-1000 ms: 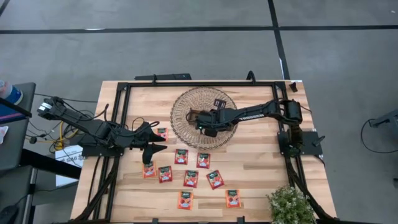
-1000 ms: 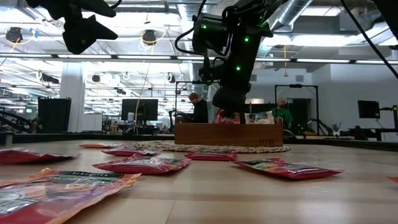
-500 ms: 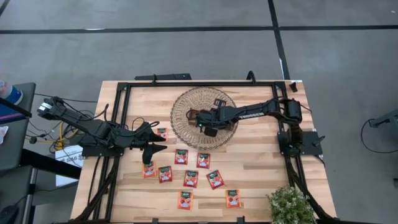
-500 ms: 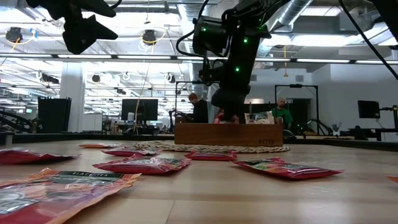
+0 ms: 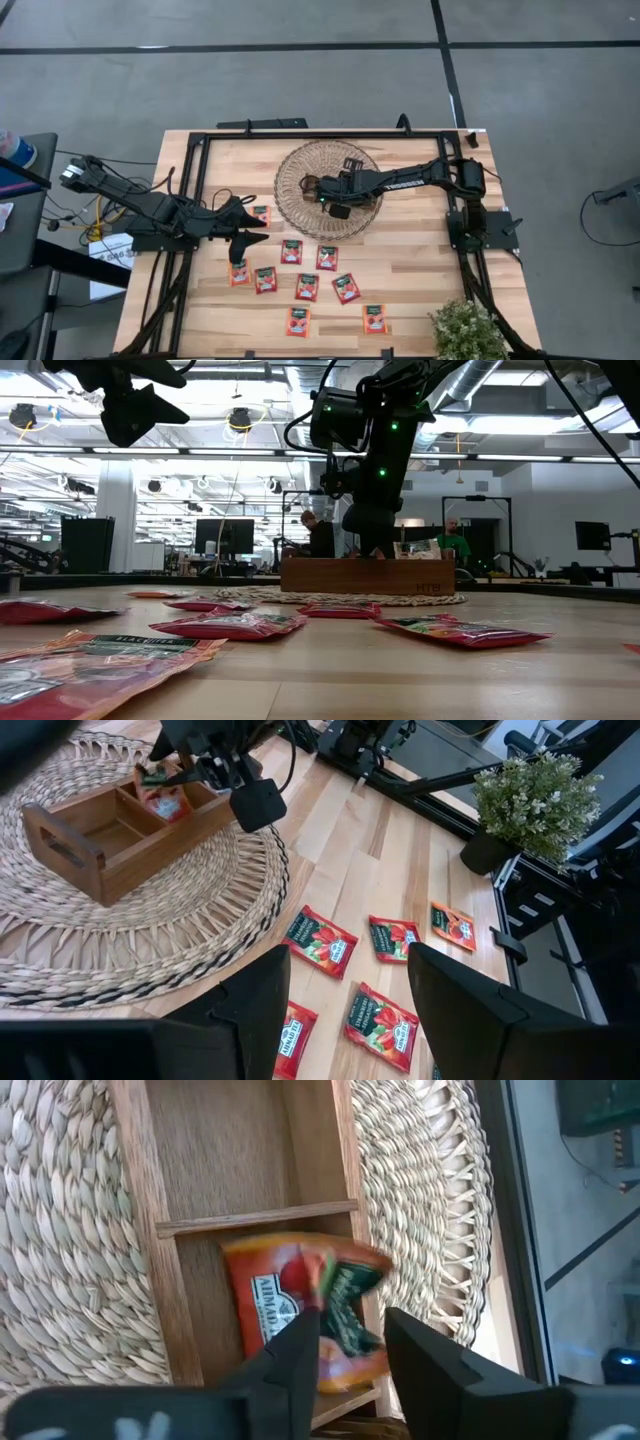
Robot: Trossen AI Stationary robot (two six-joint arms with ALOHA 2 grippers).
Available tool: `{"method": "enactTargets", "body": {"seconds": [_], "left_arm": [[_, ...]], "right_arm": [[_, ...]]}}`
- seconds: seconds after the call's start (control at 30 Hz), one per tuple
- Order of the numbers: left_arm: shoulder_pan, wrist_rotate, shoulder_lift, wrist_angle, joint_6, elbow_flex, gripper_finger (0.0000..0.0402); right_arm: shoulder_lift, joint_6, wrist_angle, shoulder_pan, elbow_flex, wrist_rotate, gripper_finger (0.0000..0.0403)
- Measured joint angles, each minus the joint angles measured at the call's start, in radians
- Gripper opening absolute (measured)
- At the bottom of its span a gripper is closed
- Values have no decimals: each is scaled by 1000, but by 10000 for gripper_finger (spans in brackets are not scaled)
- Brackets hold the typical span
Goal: Pick & Place Tea
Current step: Put the orange tea bag into the middle slot of the wooden organizer
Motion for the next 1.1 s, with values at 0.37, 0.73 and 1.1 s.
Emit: {"method": "enactTargets", "body": {"seconds": [0.37,0.73,1.1], "left_arm": [[0,0,0,0,0,0,196],[0,0,0,-4,1,0,196],[0,-8,0,-11,1,0,196]], "right_arm": [[-1,-12,-5,1,0,0,196],[-42,-13,-19,2,3,54,184],[-129,-12,-35,2,1,57,147]]}}
